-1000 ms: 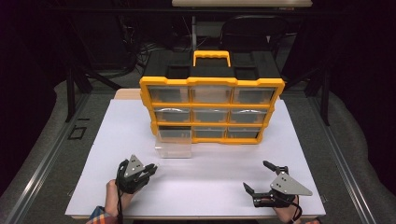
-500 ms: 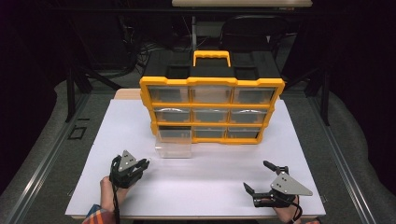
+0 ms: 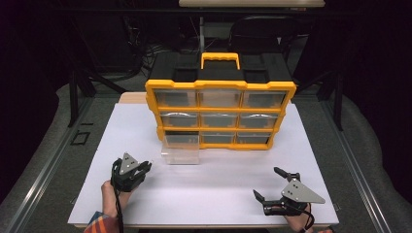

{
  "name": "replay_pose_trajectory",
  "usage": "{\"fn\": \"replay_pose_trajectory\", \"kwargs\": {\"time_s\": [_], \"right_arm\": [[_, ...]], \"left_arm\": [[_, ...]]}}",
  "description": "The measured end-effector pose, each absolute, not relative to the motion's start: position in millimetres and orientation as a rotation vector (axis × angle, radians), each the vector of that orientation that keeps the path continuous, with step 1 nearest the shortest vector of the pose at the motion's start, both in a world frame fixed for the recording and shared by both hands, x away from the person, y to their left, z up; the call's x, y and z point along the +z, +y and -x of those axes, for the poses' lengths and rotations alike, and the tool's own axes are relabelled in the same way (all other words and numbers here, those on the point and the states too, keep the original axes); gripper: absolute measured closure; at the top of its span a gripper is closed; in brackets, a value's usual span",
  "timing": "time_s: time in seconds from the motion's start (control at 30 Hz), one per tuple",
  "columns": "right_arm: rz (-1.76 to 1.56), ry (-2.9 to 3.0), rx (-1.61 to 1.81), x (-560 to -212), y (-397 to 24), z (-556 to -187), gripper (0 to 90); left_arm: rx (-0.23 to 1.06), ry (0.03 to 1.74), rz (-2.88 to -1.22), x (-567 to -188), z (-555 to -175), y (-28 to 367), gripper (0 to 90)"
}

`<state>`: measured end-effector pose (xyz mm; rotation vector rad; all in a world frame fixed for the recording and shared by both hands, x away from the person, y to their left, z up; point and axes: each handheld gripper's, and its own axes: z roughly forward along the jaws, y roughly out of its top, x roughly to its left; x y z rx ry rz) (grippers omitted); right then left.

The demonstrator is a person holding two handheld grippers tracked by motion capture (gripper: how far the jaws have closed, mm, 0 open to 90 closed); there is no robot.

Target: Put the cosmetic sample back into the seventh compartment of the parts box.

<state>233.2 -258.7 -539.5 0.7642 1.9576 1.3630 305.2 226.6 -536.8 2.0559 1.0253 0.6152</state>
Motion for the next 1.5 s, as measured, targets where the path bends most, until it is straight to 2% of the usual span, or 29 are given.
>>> {"fn": "replay_pose_trajectory", "kwargs": {"time_s": [1.5], "right_arm": [[-0.768,1.961,1.364,-540.0,-257.8,-233.7,1.6]], "left_arm": [[0.699,1.052,-1.928,-520.4,-334.5,225.8,80.5]]}}
